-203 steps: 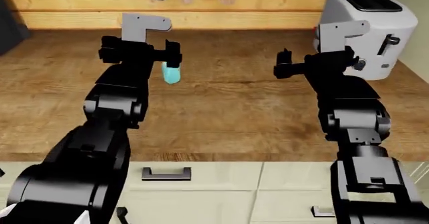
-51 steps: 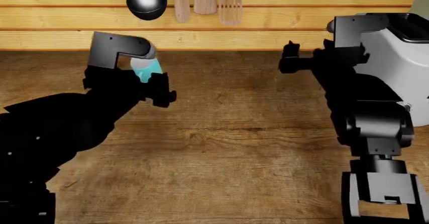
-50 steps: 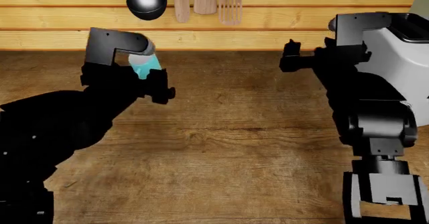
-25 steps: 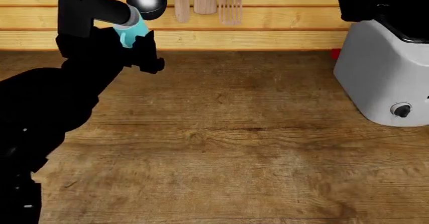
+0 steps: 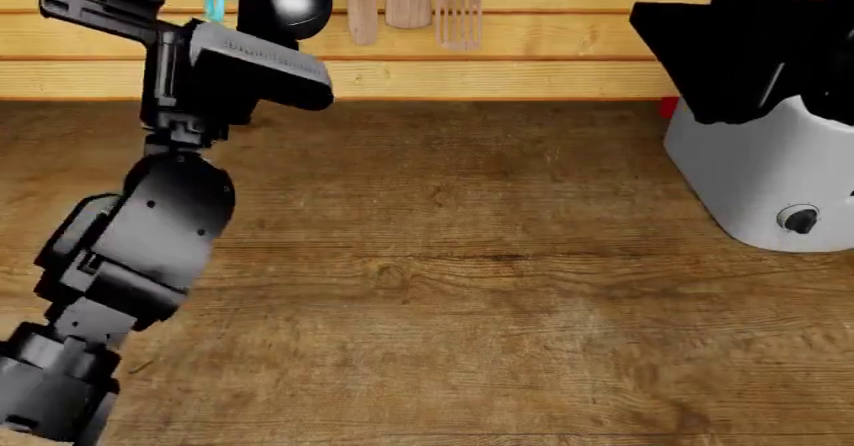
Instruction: A wet mug is on the counter and needs to be dried. Pick it up and place it upside down in the open cabinet.
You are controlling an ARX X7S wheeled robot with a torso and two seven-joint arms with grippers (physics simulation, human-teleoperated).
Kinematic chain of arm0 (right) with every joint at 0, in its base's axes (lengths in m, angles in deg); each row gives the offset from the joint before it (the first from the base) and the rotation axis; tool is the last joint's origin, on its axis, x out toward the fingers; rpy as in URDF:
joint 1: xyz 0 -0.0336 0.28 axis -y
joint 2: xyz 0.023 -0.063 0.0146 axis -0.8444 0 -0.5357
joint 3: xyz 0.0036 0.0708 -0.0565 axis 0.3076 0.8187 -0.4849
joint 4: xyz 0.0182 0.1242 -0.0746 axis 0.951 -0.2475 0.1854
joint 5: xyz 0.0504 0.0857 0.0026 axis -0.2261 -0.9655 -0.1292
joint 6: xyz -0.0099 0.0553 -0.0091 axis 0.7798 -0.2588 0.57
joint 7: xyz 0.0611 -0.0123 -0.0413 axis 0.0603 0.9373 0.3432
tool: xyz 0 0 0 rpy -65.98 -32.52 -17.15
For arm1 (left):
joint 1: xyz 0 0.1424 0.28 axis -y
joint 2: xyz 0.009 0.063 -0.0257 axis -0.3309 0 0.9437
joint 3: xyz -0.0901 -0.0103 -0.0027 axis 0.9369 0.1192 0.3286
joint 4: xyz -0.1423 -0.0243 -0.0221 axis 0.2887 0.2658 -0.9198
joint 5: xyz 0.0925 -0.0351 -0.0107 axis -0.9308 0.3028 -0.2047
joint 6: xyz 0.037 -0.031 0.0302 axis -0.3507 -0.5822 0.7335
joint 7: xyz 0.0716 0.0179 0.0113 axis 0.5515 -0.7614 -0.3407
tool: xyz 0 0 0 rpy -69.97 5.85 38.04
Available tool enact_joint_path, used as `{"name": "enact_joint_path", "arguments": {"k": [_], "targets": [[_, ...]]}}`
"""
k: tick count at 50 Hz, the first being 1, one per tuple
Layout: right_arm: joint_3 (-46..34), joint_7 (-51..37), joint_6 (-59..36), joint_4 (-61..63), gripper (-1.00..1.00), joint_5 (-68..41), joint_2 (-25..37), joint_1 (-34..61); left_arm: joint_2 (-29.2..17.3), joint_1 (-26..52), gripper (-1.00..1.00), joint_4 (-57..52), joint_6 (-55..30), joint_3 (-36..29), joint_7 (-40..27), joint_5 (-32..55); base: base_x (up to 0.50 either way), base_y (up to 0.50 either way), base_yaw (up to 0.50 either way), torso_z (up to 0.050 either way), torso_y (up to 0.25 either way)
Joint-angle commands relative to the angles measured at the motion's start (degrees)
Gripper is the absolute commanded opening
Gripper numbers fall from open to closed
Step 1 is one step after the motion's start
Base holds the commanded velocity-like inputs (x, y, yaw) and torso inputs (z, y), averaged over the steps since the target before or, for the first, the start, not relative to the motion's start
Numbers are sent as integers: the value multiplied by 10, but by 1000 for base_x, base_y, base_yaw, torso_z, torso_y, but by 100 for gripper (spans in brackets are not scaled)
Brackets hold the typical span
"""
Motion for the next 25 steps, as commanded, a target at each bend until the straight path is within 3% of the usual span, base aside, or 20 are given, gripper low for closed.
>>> {"name": "enact_joint_path", "arguments": {"k": [1, 8, 11, 16, 25], "targets": [[-13, -4, 4, 6, 100, -29, 12, 4, 30, 105, -100, 276, 234, -136, -343, -377, 0, 0, 0, 0, 0], [-21, 2, 10, 8, 100, -24, 10, 7, 33, 127, -100, 292, 150, -218, -537, -575, 0, 0, 0, 0, 0], [-27, 1, 13, 9, 100, -30, 11, 10, 37, 128, -100, 298, 117, -238, -580, -622, 0, 0, 0, 0, 0], [-28, 12, 12, 19, 100, -48, 16, 6, 47, 134, -100, 323, 99, -253, -619, -664, 0, 0, 0, 0, 0], [-25, 34, 12, 58, 100, -95, 20, -27, 47, 123, -100, 283, 78, -172, -620, -796, 0, 0, 0, 0, 0]]}}
